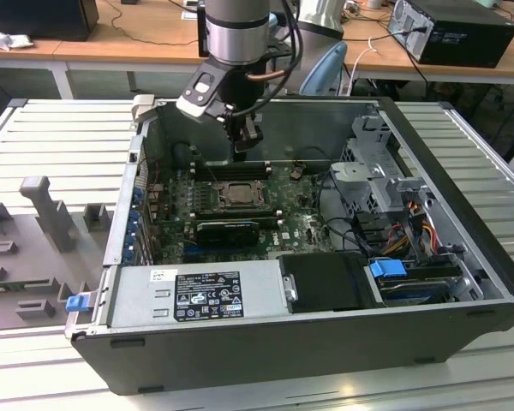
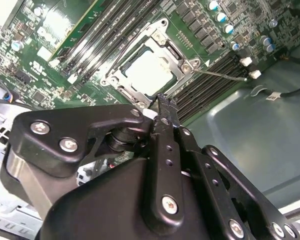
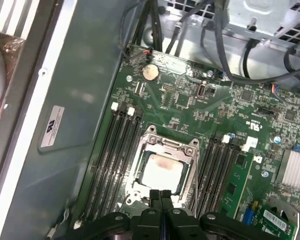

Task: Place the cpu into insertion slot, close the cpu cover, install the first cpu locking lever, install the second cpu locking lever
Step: 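Install the first cpu locking lever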

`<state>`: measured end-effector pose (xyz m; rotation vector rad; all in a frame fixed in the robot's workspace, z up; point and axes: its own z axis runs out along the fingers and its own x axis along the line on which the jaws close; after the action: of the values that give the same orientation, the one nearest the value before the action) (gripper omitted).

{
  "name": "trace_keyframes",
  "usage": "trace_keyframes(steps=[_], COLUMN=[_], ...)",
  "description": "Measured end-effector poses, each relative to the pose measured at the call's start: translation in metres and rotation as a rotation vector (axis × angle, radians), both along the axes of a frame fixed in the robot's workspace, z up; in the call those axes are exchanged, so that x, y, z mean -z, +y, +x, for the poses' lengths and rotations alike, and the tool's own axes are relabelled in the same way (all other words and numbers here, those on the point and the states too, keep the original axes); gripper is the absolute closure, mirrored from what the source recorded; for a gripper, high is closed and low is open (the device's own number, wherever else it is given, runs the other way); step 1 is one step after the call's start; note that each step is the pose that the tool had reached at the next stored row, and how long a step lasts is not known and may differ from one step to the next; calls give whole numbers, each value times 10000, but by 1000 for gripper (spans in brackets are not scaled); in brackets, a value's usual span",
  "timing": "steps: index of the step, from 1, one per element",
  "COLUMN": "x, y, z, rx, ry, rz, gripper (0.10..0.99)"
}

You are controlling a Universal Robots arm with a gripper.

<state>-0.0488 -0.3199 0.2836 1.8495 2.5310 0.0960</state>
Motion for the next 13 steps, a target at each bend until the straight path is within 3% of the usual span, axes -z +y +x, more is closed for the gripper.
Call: trace_keyframes(steps=[5, 13], x=[0, 0], y=[0, 0], z=[0, 1], rx=[-689, -1059], ry=[-1, 5], rz=[0, -1], gripper=[980, 980])
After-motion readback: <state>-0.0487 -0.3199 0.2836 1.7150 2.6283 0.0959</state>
